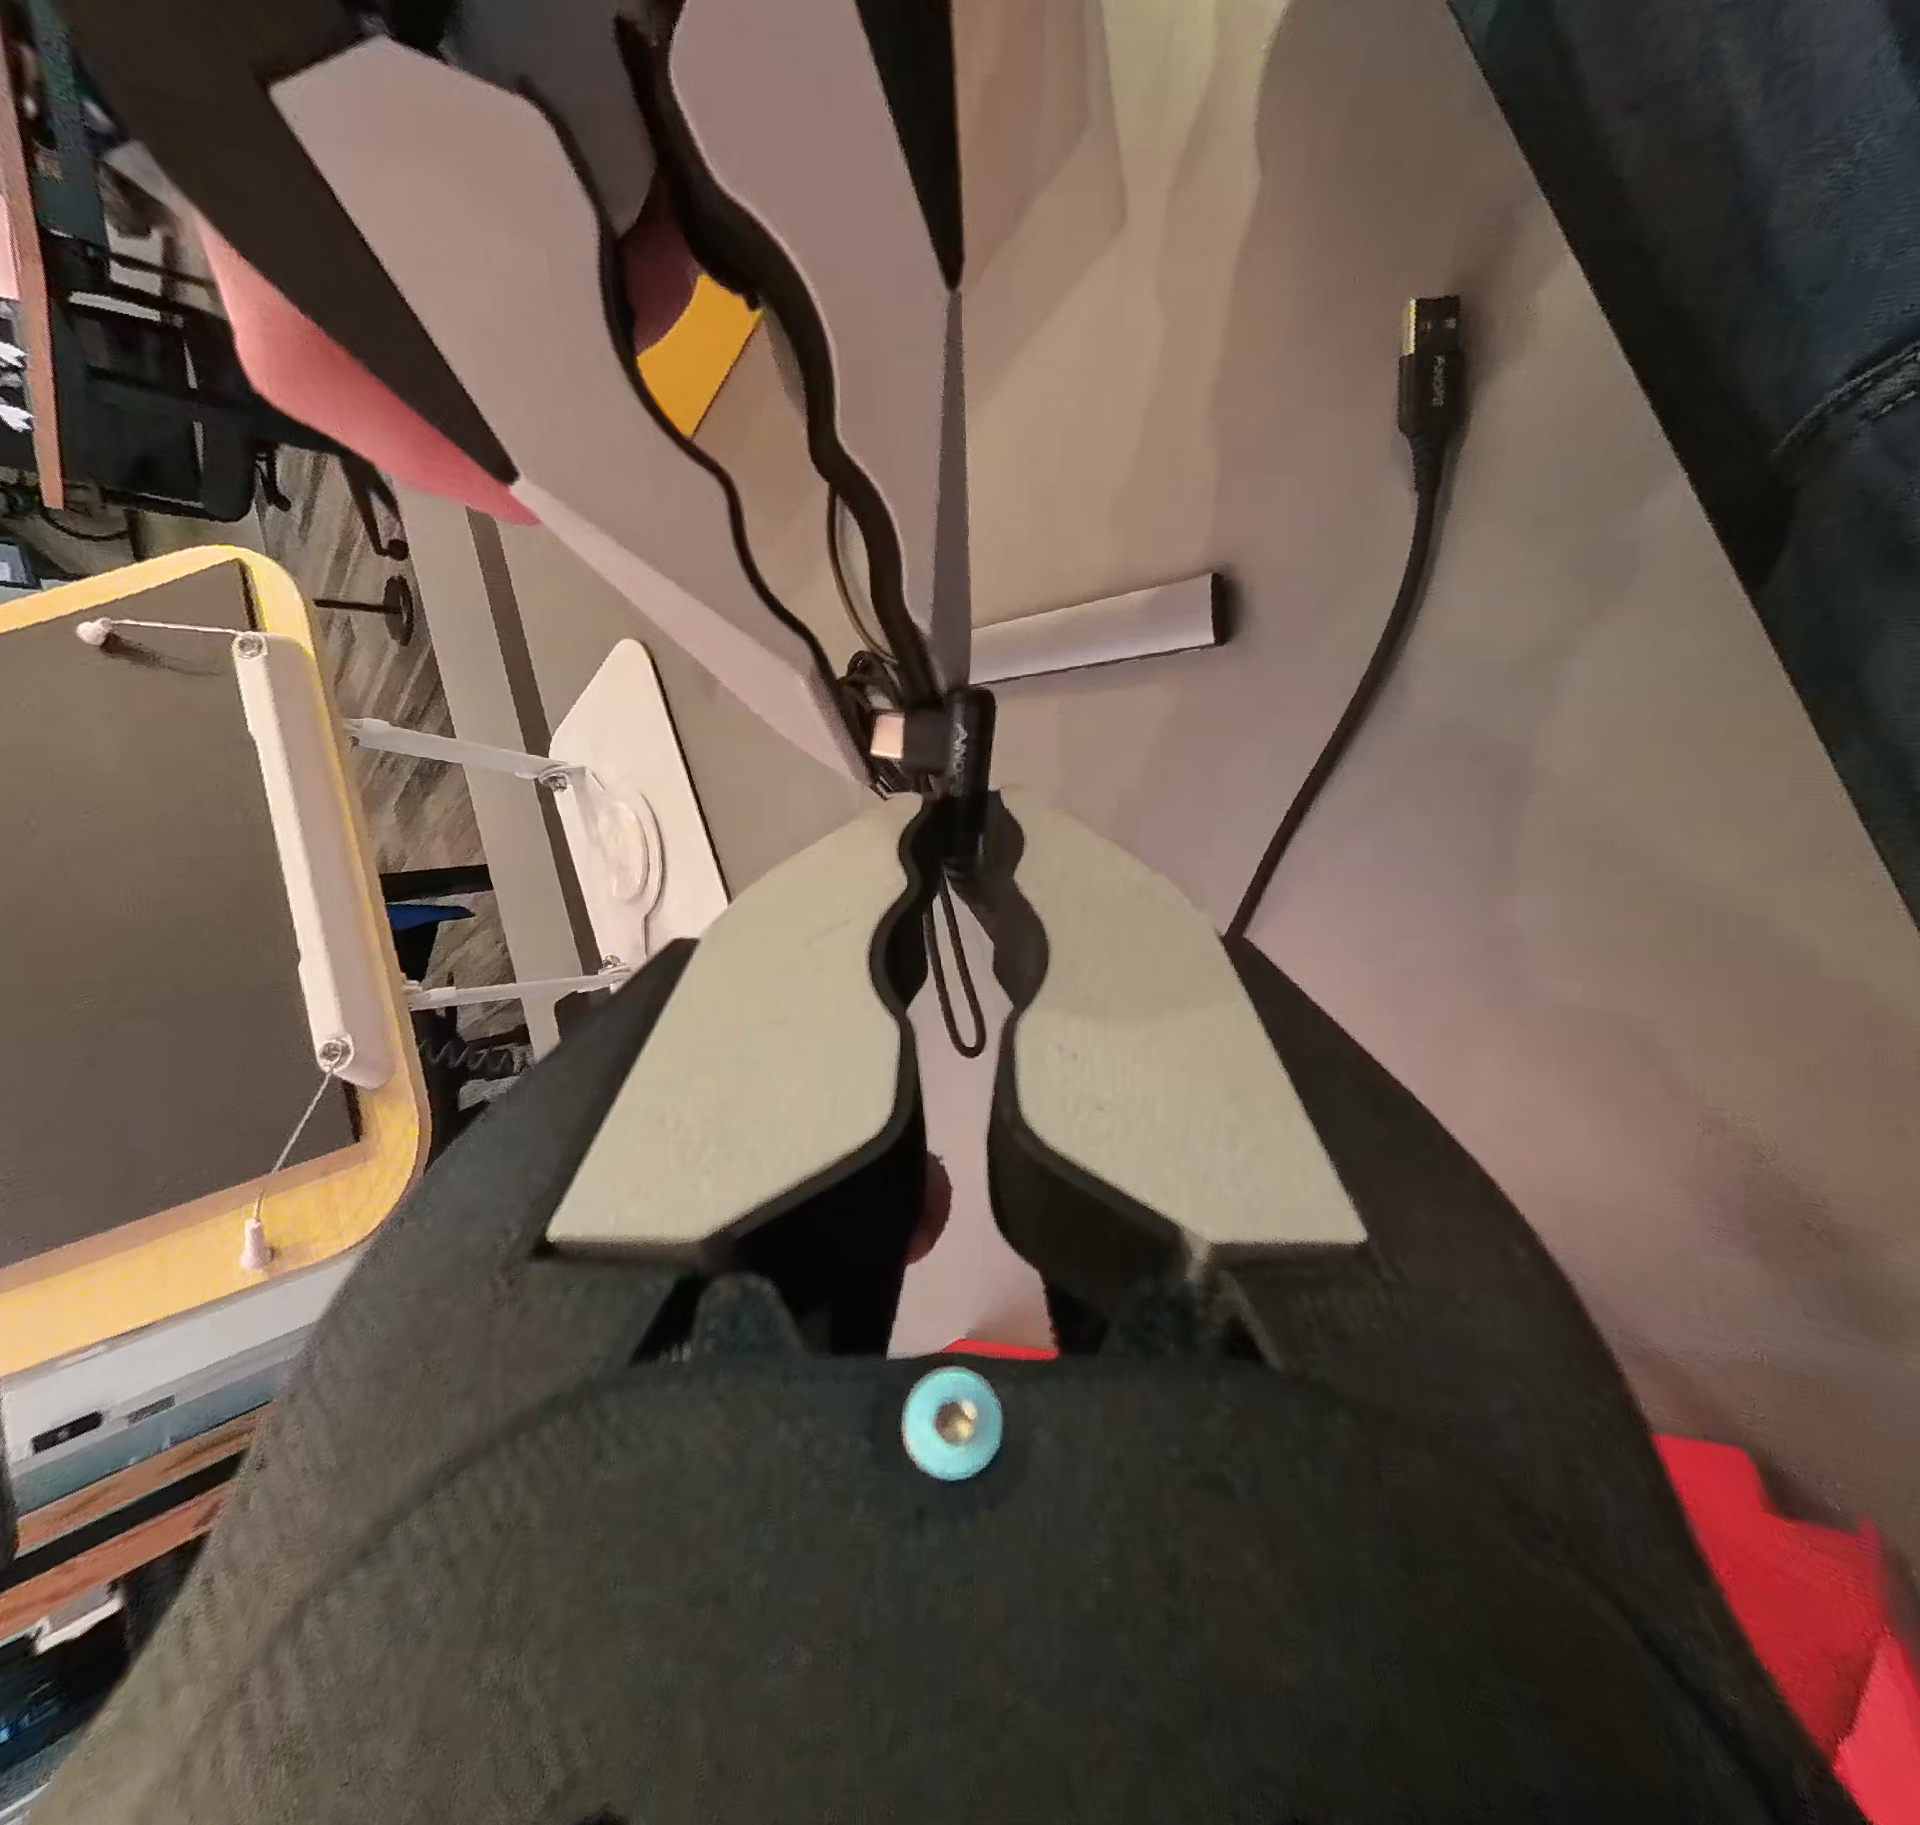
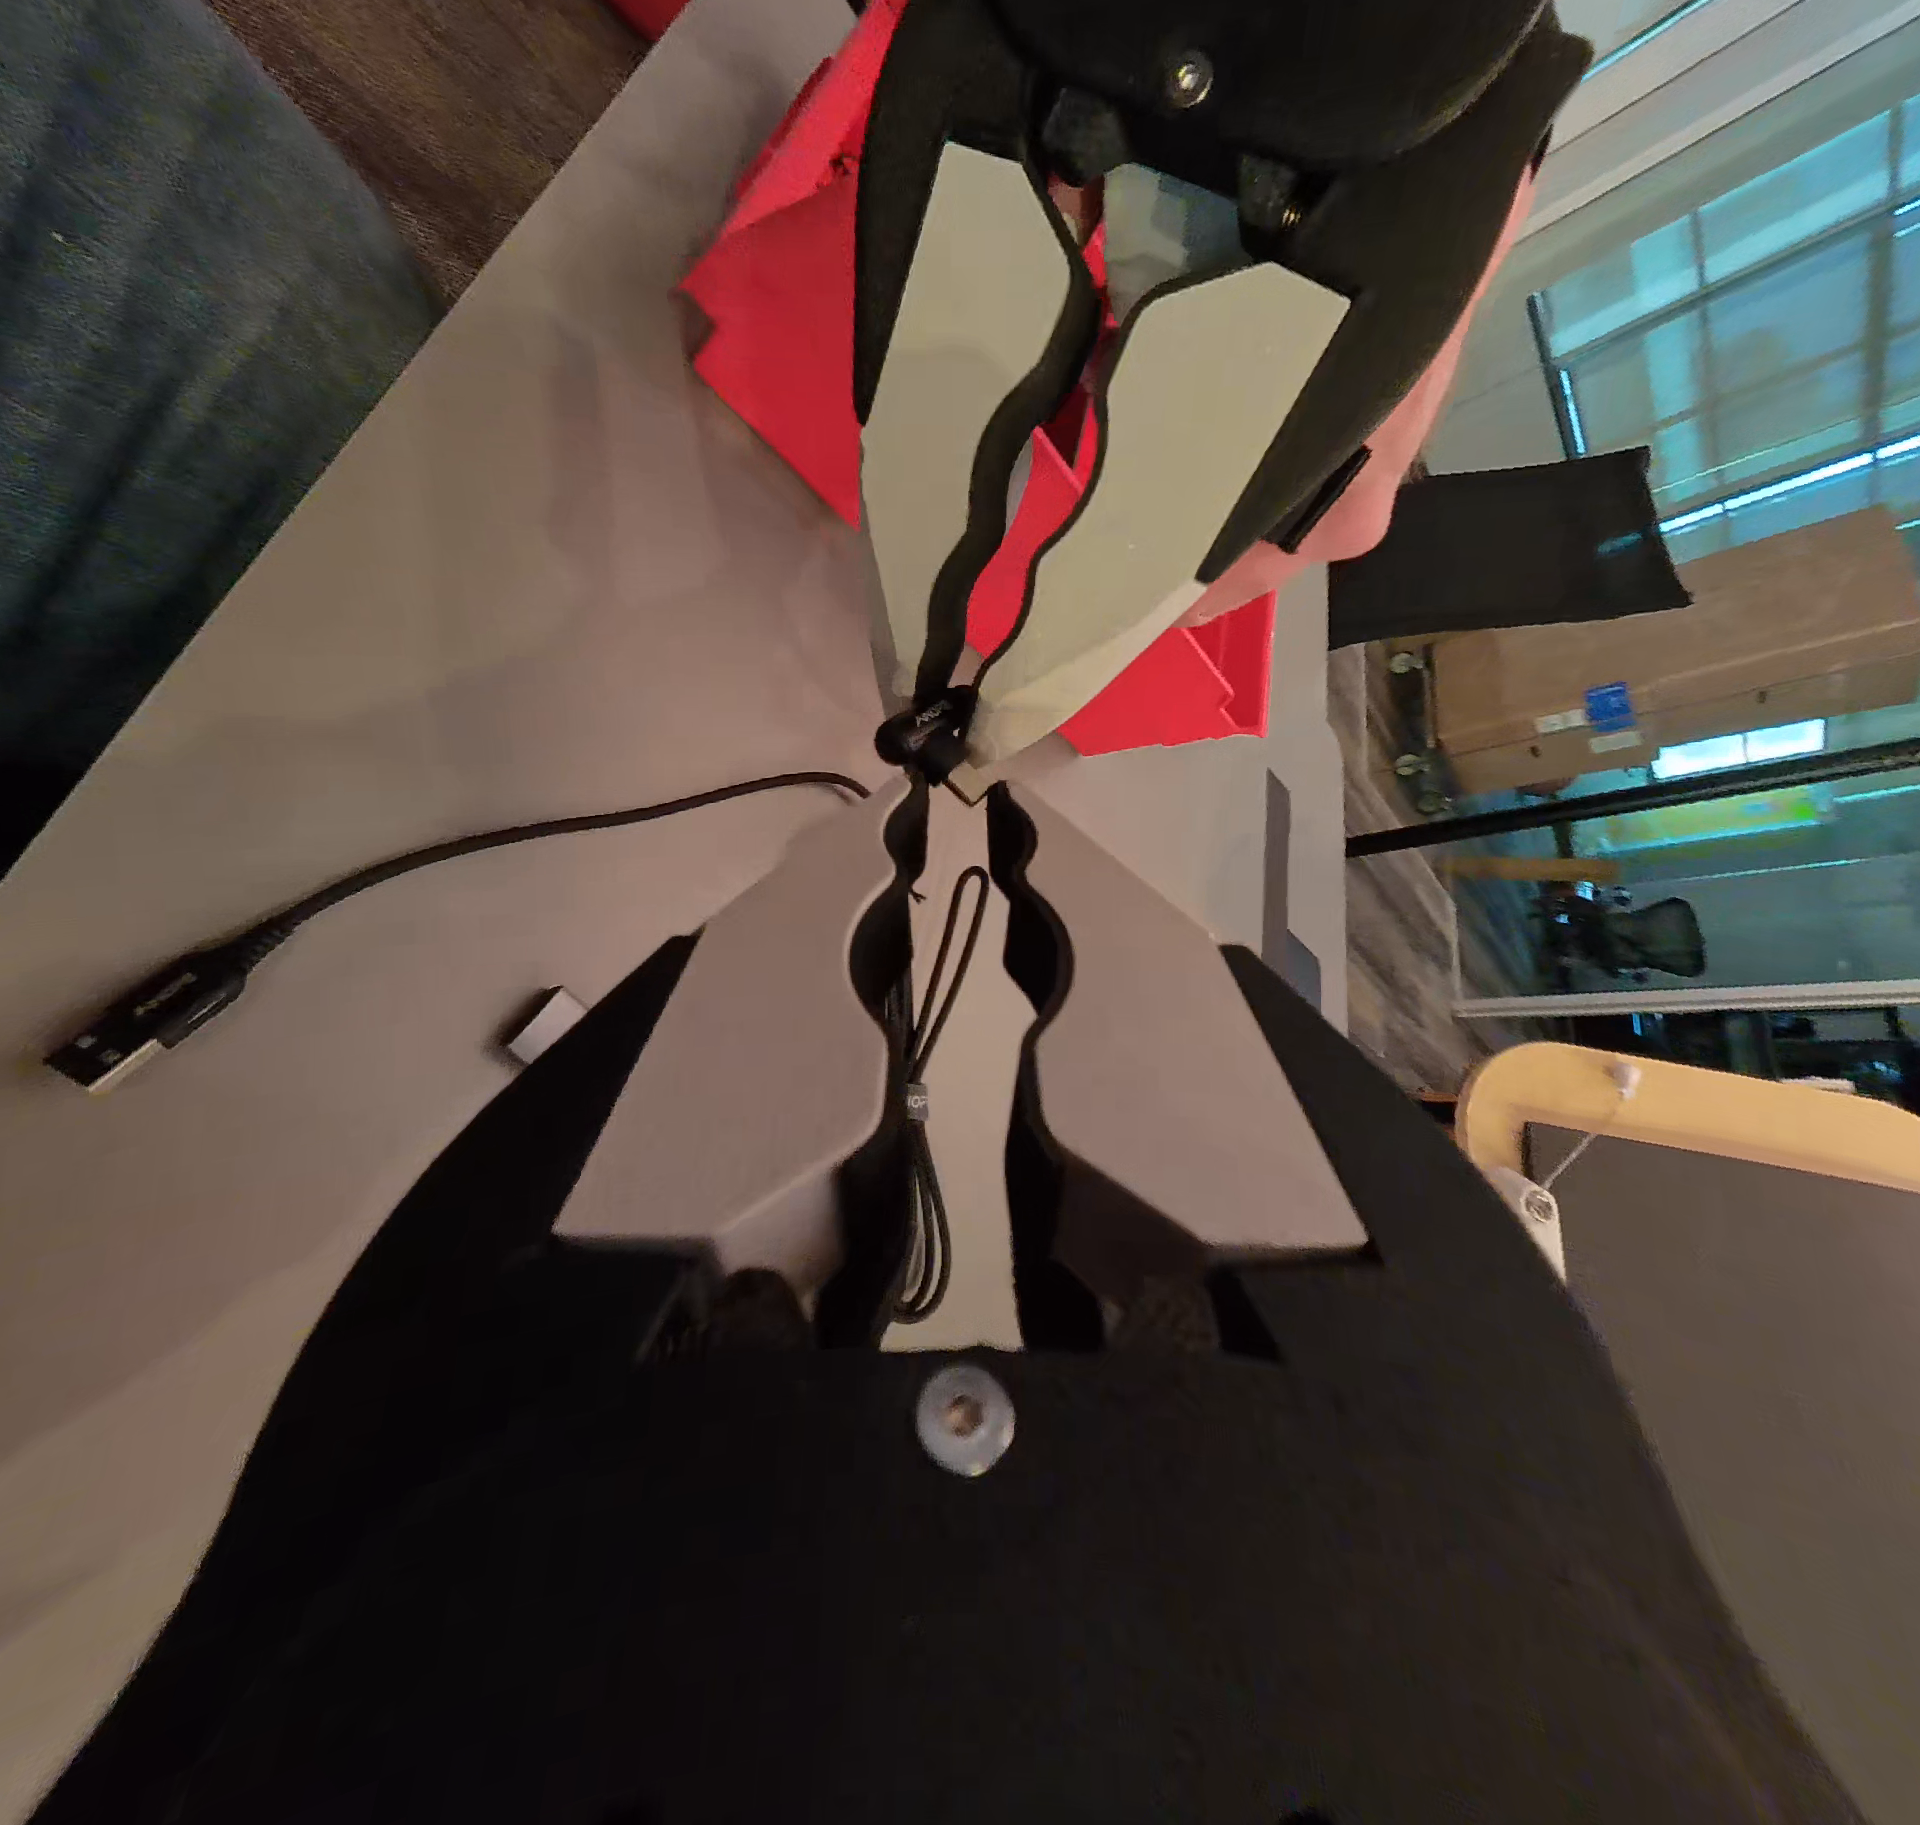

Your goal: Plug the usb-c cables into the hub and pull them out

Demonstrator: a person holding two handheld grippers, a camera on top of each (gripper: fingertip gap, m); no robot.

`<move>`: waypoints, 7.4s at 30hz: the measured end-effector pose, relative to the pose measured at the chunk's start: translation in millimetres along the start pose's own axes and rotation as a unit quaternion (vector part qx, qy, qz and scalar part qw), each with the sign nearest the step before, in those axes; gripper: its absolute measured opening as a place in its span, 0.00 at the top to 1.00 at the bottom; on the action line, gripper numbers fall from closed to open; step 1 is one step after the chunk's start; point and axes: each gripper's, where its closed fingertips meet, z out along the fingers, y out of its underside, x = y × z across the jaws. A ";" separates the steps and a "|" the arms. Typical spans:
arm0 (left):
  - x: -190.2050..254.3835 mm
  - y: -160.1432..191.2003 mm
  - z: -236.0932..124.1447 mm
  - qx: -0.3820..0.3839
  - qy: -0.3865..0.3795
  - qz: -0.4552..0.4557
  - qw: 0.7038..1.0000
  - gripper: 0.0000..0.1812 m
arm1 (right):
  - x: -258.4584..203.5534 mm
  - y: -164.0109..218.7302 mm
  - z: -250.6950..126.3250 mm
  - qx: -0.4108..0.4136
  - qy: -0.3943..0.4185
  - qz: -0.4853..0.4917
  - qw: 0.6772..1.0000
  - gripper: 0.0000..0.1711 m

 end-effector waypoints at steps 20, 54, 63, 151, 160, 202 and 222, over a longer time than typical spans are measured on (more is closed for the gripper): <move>-22.2 4.8 -2.6 0.021 -0.021 -0.107 0.994 0.95 | 22.2 13.3 -4.2 -0.077 0.111 -0.028 0.990 1.00; -39.4 9.9 -2.4 -0.051 -0.172 -0.039 0.983 0.96 | 25.8 35.0 -13.6 -0.085 0.096 0.129 0.983 0.88; -32.7 15.6 -1.7 -0.055 -0.170 -0.046 0.983 0.96 | -36.7 78.5 -11.8 -0.130 -0.032 0.284 0.949 0.58; -20.8 23.7 18.6 -0.057 -0.134 -0.047 0.988 0.96 | -21.5 92.7 8.5 0.072 -0.106 0.522 0.843 0.29; -18.2 23.7 21.3 -0.056 -0.130 -0.046 0.989 0.96 | -9.0 67.1 -4.7 0.160 -0.126 0.540 0.817 0.29; -16.4 -19.0 2.9 0.061 -0.062 0.002 0.996 0.96 | -5.3 21.3 -12.7 0.229 -0.230 0.515 0.794 0.29; -0.6 7.2 29.7 0.040 -0.026 -0.121 0.991 0.95 | -60.9 93.5 19.9 -0.035 -0.149 0.403 0.902 0.29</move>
